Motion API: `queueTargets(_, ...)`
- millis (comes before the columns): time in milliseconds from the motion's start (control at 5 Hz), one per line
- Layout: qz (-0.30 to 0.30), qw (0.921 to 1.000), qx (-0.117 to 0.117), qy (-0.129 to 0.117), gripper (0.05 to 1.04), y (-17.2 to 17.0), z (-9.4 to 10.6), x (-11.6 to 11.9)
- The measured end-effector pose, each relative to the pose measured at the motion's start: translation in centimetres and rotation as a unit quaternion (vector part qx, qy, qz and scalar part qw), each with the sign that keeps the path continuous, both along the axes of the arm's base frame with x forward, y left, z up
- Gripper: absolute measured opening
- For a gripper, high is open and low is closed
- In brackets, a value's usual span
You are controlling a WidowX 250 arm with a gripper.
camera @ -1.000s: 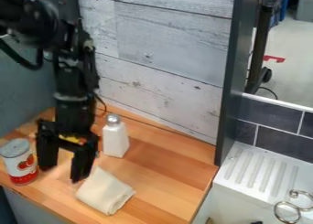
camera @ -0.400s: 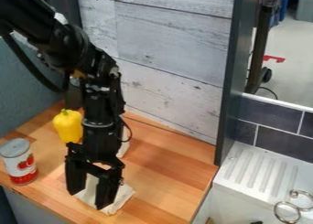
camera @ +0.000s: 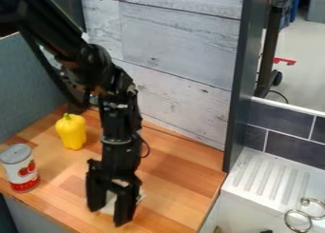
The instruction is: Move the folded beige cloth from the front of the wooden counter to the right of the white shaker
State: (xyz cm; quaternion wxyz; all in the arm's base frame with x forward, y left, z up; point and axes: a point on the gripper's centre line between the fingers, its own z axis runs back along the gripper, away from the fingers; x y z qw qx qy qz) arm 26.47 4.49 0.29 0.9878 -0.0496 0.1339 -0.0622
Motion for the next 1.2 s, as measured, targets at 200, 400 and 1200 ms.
queueTargets(200,-0.006,0.9995,-0.022,-0.021,1.001,-0.5,-0.1,2.0)
queueTargets(400,-0.046,0.997,-0.038,-0.048,1.001,-3.2,0.2,4.9)
queueTargets(1200,-0.089,0.9899,-0.088,-0.066,1.001,-7.3,1.0,8.1)
